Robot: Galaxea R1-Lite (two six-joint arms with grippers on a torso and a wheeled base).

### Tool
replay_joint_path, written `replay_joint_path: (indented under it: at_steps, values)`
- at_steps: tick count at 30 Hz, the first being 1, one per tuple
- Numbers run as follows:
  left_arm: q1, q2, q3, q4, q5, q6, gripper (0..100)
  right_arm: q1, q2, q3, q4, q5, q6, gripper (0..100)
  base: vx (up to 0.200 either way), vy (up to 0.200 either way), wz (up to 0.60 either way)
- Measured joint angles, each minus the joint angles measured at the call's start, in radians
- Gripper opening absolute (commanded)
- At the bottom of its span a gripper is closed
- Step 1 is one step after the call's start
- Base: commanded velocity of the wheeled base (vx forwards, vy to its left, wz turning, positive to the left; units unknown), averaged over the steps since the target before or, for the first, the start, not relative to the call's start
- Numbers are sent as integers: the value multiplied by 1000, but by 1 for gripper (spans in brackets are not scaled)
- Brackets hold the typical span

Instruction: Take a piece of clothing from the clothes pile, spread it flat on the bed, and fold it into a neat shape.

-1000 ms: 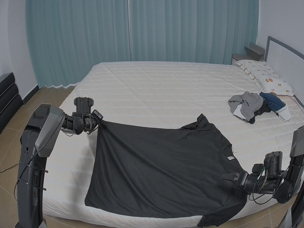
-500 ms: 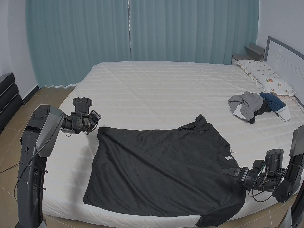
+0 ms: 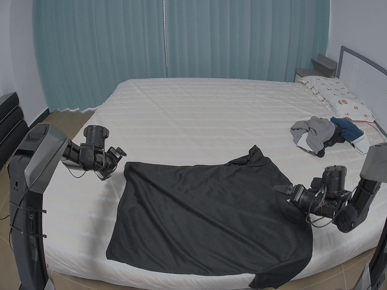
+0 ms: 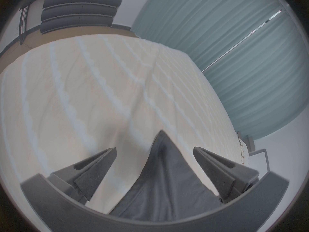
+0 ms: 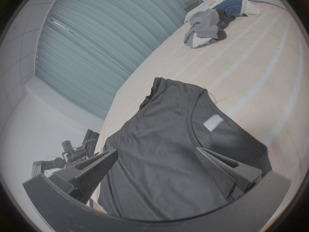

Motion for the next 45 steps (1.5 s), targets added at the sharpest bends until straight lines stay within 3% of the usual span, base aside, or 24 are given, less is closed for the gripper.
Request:
replay_joint_path:
  at_steps: [12, 23, 31, 45]
  values:
    - [4, -162, 385, -249, -111, -56, 100, 49, 121, -584, 403, -98, 3, 100, 0, 0, 0]
    - [7, -213, 547, -357, -147, -75, 100, 78, 336, -994, 644, -199, 3, 100, 0, 0, 0]
    - [5, -211, 576, -372, -152, -77, 100, 39, 436, -1129, 703, -225, -10, 100, 0, 0, 0]
    - [3, -210, 580, -370, -152, -77, 100, -12, 474, -1171, 697, -220, -97, 100, 0, 0, 0]
